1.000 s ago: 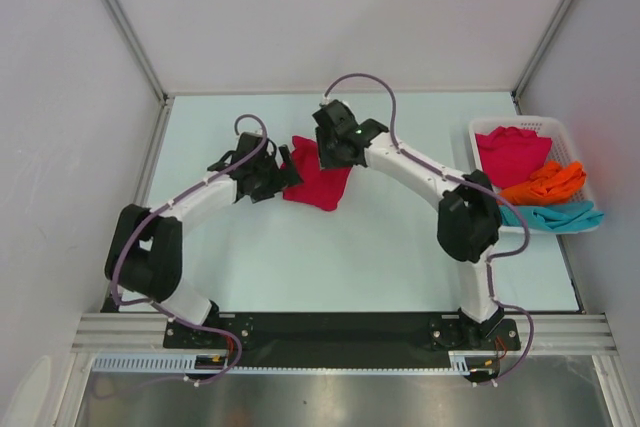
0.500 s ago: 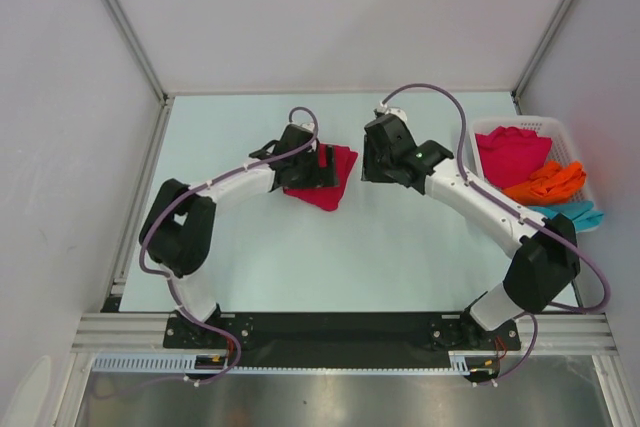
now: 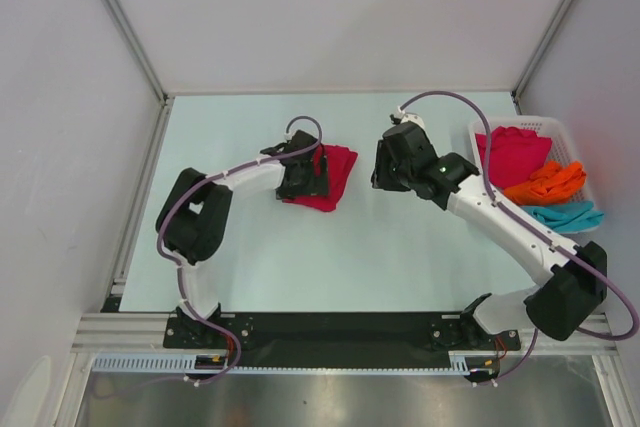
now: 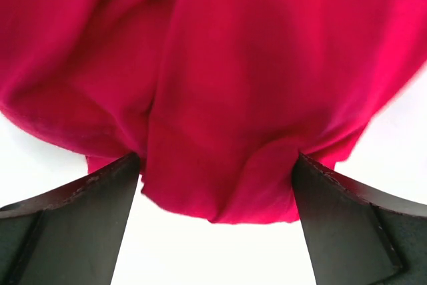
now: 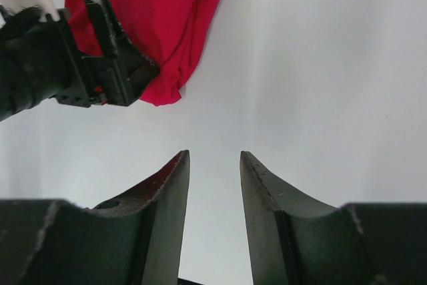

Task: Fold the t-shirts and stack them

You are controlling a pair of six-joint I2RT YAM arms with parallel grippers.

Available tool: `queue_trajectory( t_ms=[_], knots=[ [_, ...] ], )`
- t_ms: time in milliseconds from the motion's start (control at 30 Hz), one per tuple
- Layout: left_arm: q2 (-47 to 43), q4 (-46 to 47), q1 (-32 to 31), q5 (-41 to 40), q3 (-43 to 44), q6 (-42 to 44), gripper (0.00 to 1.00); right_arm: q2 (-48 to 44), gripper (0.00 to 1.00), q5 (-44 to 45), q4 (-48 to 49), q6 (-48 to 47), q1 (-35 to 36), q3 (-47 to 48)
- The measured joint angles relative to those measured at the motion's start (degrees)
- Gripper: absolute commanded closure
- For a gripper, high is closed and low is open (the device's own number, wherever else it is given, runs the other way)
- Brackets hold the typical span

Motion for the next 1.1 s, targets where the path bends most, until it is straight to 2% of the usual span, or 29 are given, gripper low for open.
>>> queue_trajectory(
  t_ms=[100, 200, 267, 333, 500, 633, 767, 1100],
  knots=[
    [1.84, -1.18, 0.31, -0.31, 0.85, -2.64, 0.05, -1.9, 0.58, -0.02, -1.03, -0.02, 0.02, 0.15],
    [2.12, -0.85, 1.33, 0.57, 0.48, -5.27, 0.14, -3.89, 0.59, 0.15, -2.45, -0.07, 0.0, 0.94],
    [1.14, 0.61, 2.56, 1.75, -1.16, -7.32, 0.48, -5.25, 0.59, 0.28, -3.15, -0.09, 0.0, 1.66],
    [0.07, 2.99, 4.04, 2.8, -3.56, -9.27, 1.0, -6.73, 0.59, 0.44, -3.87, -0.11, 0.02, 2.23],
    [-2.25, 10.27, 8.63, 10.84, -9.51, -14.88, 1.0, -9.22, 0.59, 0.46, -5.07, -0.31, 0.02, 3.45],
    [-3.63, 12.33, 10.49, 12.66, -12.09, -17.57, 1.0, -9.68, 0.59, 0.44, -5.14, -0.79, 0.0, 4.61],
    [-5.86, 10.62, 13.6, 12.13, -13.79, -18.14, 1.0, -10.43, 0.59, 0.39, -5.27, -1.16, 0.0, 4.74],
    [-14.29, 2.1, 32.87, 8.28, -18.73, -16.87, 1.0, -11.37, 0.6, -0.98, -5.2, -1.38, 0.0, 4.74]
  ],
)
